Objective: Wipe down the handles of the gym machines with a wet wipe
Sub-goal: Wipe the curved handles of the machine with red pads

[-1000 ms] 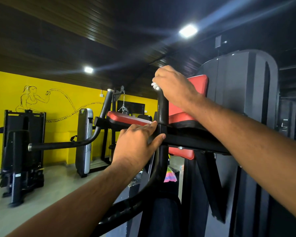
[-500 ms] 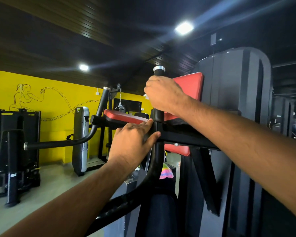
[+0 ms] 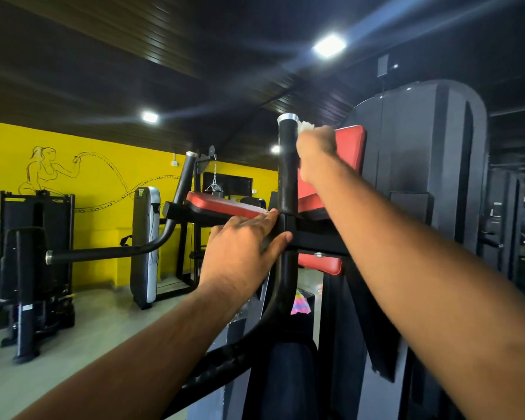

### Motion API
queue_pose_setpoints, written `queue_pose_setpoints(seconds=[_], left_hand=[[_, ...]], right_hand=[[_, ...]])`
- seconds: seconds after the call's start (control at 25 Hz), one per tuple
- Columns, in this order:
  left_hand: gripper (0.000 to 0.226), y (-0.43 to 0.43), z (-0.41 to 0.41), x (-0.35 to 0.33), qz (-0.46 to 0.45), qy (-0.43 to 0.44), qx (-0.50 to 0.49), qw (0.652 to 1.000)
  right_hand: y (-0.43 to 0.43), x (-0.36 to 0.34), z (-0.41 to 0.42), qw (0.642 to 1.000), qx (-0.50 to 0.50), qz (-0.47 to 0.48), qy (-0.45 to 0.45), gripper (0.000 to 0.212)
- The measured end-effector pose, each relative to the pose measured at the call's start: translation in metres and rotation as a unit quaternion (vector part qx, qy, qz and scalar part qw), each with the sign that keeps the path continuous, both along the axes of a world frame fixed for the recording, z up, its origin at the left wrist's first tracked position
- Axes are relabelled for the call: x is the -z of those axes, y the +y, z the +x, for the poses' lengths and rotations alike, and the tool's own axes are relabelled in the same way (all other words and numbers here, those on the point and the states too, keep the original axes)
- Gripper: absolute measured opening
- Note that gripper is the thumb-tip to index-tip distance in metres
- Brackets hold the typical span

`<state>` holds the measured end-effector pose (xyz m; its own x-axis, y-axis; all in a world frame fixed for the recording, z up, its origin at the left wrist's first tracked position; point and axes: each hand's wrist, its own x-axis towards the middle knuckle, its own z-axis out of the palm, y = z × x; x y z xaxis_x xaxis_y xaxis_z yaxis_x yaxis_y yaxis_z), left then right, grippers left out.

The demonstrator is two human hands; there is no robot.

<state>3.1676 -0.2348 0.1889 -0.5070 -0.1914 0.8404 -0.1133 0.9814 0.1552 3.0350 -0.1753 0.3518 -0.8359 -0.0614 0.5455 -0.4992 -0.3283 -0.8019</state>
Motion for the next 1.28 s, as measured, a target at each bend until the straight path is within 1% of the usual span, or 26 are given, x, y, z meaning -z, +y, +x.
queue_pose_setpoints(seconds=[0.04, 0.08, 0.16, 0.24, 0.36, 0.44, 0.48, 0.52, 0.56, 0.6, 0.64, 0.68, 0.72, 0.76, 0.8, 0.84, 0.88, 0.96, 1.0, 1.04, 1.08, 1.16, 1.2, 1.24, 1.28], left_hand=[[0.057, 0.000, 0.000, 0.000, 0.001, -0.003, -0.002, 1.000], [0.057, 0.000, 0.001, 0.001, 0.002, -0.005, -0.004, 1.000], [0.057, 0.001, 0.001, 0.002, 0.002, -0.012, -0.010, 1.000], [0.057, 0.001, 0.001, 0.000, 0.000, -0.014, -0.013, 1.000], [0.056, -0.002, 0.001, -0.002, -0.005, -0.005, -0.016, 1.000], [0.056, -0.001, 0.002, 0.000, -0.003, -0.005, -0.020, 1.000], [0.057, -0.001, 0.001, 0.000, 0.000, -0.006, -0.019, 1.000], [0.057, -0.001, 0.001, 0.000, 0.004, -0.006, -0.017, 1.000], [0.058, 0.000, 0.001, 0.000, 0.007, -0.003, -0.014, 1.000], [0.058, 0.001, 0.001, 0.001, 0.009, 0.000, -0.012, 1.000], [0.058, 0.003, 0.001, 0.001, 0.013, -0.001, -0.008, 1.000], [0.058, 0.005, 0.002, 0.001, 0.018, -0.004, -0.004, 1.000], [0.057, 0.007, 0.003, 0.001, 0.021, -0.009, -0.003, 1.000], [0.057, 0.008, 0.004, 0.001, 0.022, -0.012, -0.004, 1.000], [0.057, 0.009, 0.005, 0.000, 0.021, -0.014, -0.008, 1.000], [0.057, 0.009, 0.005, -0.002, 0.018, -0.017, -0.014, 1.000], [0.058, 0.009, 0.006, -0.003, 0.018, -0.021, -0.019, 0.999], [0.056, 0.009, 0.008, -0.005, 0.033, -0.027, -0.019, 0.999], [0.054, 0.011, 0.009, -0.005, 0.043, -0.029, -0.016, 0.999], [0.051, 0.013, 0.011, -0.005, 0.048, -0.028, -0.013, 0.998], [0.048, 0.015, 0.012, -0.005, 0.048, -0.028, -0.014, 0.998], [0.046, 0.018, 0.016, -0.007, 0.044, -0.026, -0.014, 0.999], [0.046, 0.019, 0.020, -0.007, 0.043, -0.026, -0.010, 0.999], [0.046, 0.020, 0.024, -0.005, 0.043, -0.023, -0.001, 0.999], [0.044, 0.022, 0.027, -0.002, 0.044, -0.015, 0.010, 0.999]], right_hand=[[0.001, -0.001, -0.002, 0.993, -0.106, -0.010, -0.045, 0.023], [0.003, 0.000, -0.004, 0.983, -0.170, -0.002, -0.066, 0.024], [0.006, 0.000, -0.006, 0.974, -0.215, 0.045, -0.058, 0.030], [0.014, 0.000, -0.010, 0.970, -0.219, 0.092, -0.053, 0.033], [0.024, 0.003, -0.013, 0.965, -0.183, 0.184, -0.041, 0.027], [0.022, 0.012, -0.010, 0.956, -0.121, 0.268, -0.019, 0.025], [0.020, 0.017, -0.008, 0.960, -0.070, 0.270, 0.003, 0.021], [0.016, 0.020, -0.010, 0.969, 0.005, 0.243, 0.047, 0.017], [0.013, 0.020, -0.013, 0.964, 0.108, 0.207, 0.124, 0.015], [0.012, 0.019, -0.015, 0.936, 0.201, 0.173, 0.231, 0.014], [0.011, 0.016, -0.016, 0.894, 0.246, 0.146, 0.346, 0.014], [0.011, 0.011, -0.018, 0.842, 0.258, 0.150, 0.450, 0.017], [0.009, 0.005, -0.021, 0.783, 0.262, 0.185, 0.534, 0.020], [0.008, 0.001, -0.021, 0.721, 0.271, 0.244, 0.589, 0.022], [0.008, -0.002, -0.022, 0.668, 0.283, 0.304, 0.618, 0.024], [0.009, -0.004, -0.019, 0.627, 0.295, 0.355, 0.627, 0.026], [0.009, -0.006, -0.017, 0.599, 0.297, 0.391, 0.632, 0.027], [0.013, -0.005, -0.008, 0.568, 0.273, 0.438, 0.641, 0.025], [0.017, -0.002, 0.000, 0.566, 0.247, 0.463, 0.635, 0.021], [0.021, 0.002, 0.005, 0.579, 0.207, 0.486, 0.621, 0.018], [0.026, 0.006, 0.010, 0.608, 0.163, 0.503, 0.592, 0.015], [0.043, 0.017, 0.017, 0.693, 0.085, 0.502, 0.511, 0.013], [0.053, 0.024, 0.020, 0.723, 0.075, 0.481, 0.490, 0.015], [0.066, 0.032, 0.024, 0.744, 0.087, 0.456, 0.481, 0.017], [0.079, 0.038, 0.026, 0.756, 0.112, 0.430, 0.481, 0.019]])
